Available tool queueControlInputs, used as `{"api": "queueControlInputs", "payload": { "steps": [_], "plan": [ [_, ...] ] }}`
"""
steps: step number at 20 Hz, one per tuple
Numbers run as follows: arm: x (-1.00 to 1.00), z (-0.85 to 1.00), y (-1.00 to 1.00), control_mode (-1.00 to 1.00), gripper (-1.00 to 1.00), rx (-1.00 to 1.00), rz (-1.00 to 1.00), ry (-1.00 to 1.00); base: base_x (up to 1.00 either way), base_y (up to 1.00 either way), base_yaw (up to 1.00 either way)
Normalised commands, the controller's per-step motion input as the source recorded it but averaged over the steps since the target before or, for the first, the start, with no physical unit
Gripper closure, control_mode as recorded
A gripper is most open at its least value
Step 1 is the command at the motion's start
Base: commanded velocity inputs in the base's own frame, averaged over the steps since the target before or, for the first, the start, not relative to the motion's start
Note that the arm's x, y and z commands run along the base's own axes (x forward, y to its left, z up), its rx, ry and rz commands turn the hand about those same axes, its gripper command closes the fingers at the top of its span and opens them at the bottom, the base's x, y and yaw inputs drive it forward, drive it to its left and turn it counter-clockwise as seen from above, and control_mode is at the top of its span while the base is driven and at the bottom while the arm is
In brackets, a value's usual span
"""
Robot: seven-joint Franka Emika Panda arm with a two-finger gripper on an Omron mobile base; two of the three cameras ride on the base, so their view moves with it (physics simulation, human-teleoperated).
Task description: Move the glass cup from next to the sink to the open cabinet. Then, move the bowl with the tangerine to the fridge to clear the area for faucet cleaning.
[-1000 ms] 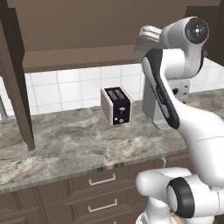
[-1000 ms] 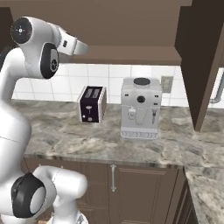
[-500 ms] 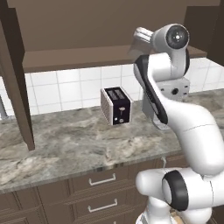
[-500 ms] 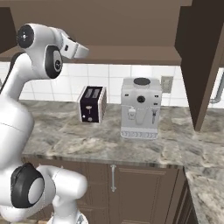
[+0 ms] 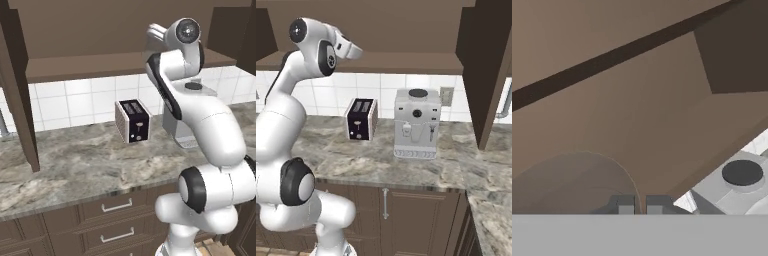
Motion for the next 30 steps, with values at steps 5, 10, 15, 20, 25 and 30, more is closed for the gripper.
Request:
{"api": "queueControlInputs", "payload": {
  "steps": [5, 10, 15, 20, 25, 30],
  "plan": [
    [0.41, -0.22, 0.0, -1.0, 1.0, 0.0, 0.0, 0.06, 0.0, 0.0, 0.0],
    [0.34, -0.3, 0.0, -1.0, 1.0, 0.0, 0.0, 0.02, 0.0, 0.0, 0.0],
    [0.07, -0.41, 0.0, -1.0, 1.0, 0.0, 0.0, 0.02, 0.0, 0.0, 0.0],
    [0.01, -0.32, 0.0, -1.0, 1.0, 0.0, 0.0, 0.02, 0.0, 0.0, 0.0],
    [0.0, -0.25, 0.0, -1.0, 1.0, 0.0, 0.0, 0.03, 0.0, 0.0, 0.0],
    [-0.04, 0.5, 0.0, -1.0, 1.0, 0.01, -0.01, -0.03, 0.0, 0.0, 0.0]
  ]
}}
